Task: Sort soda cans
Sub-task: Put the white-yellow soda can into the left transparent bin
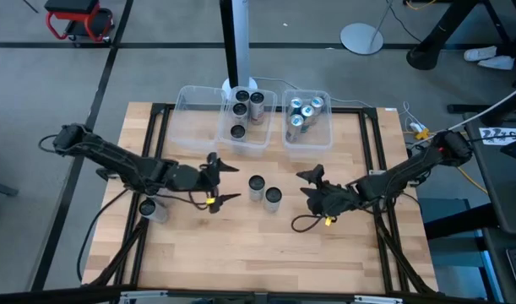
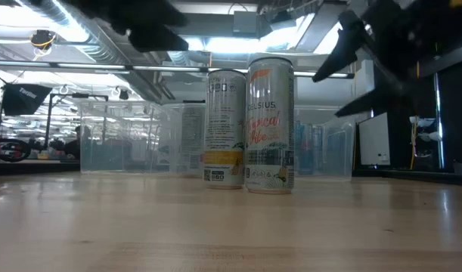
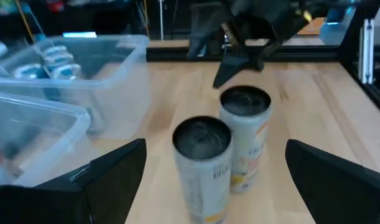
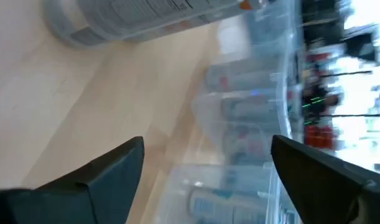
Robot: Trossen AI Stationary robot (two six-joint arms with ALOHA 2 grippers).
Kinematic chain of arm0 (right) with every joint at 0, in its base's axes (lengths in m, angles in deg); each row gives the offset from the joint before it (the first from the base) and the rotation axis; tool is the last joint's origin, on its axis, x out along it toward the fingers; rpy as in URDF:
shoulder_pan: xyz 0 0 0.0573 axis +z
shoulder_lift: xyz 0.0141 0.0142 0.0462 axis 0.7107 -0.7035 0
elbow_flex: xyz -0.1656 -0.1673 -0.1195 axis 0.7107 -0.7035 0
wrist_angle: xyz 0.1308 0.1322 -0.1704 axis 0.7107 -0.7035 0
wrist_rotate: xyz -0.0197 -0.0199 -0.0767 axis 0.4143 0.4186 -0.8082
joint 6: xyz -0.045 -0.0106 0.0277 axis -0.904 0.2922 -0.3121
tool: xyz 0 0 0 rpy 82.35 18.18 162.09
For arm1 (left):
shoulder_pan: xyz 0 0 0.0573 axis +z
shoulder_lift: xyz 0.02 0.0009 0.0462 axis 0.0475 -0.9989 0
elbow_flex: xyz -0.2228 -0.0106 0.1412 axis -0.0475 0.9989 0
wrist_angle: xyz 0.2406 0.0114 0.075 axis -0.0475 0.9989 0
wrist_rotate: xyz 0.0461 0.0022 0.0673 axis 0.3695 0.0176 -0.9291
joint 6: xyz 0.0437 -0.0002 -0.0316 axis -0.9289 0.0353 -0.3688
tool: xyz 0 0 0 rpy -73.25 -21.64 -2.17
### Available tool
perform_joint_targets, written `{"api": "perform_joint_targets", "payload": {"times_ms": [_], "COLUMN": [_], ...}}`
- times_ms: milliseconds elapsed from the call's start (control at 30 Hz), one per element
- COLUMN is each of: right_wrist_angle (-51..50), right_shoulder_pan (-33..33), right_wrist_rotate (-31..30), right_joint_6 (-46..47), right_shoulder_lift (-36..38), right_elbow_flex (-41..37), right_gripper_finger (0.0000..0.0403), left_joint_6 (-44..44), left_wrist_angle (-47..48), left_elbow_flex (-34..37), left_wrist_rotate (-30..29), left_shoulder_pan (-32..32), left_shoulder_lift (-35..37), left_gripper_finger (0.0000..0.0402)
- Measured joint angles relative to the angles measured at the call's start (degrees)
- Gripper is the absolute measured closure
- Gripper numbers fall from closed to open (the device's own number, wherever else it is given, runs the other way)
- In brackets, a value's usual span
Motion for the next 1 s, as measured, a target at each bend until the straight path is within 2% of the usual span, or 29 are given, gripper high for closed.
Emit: {"api": "perform_joint_targets", "payload": {"times_ms": [200, 300, 467, 600, 833, 1000], "right_wrist_angle": [25.4, 31.52, 32.39, 32.64, 33.37, 33.31], "right_shoulder_pan": [0.84, 1.72, 2.64, 4.14, 4.42, 4.42], "right_wrist_rotate": [-1.22, -1.43, -0.06, 1.22, 1.18, 1.12], "right_joint_6": [-10.51, -16.02, -14.81, -13.98, -14.24, -14.44], "right_shoulder_lift": [-1.0, -1.06, -1.09, -1.15, -1.15, -1.15], "right_elbow_flex": [-11.06, -13.89, -15.98, -16.35, -16.32, -16.32], "right_gripper_finger": [0.0055, 0.0055, 0.0055, 0.0055, 0.0055, 0.0055], "left_joint_6": [8.65, 9.52, 10.68, 9.82, 3.18, -0.75], "left_wrist_angle": [12.48, 16.35, 28.85, 36.66, 38.23, 35.83], "left_elbow_flex": [-11.55, -18.12, -28.14, -32.27, -32.72, -32.72], "left_wrist_rotate": [6.38, 12.65, 14.84, 14.61, 14.86, 14.79], "left_shoulder_pan": [6.78, 8.46, 9.6, 9.5, 8.27, 8.7], "left_shoulder_lift": [-6.68, -11.12, -18.44, -23.17, -25.52, -25.57], "left_gripper_finger": [0.0029, 0.0029, 0.0029, 0.0029, 0.0029, 0.0029]}}
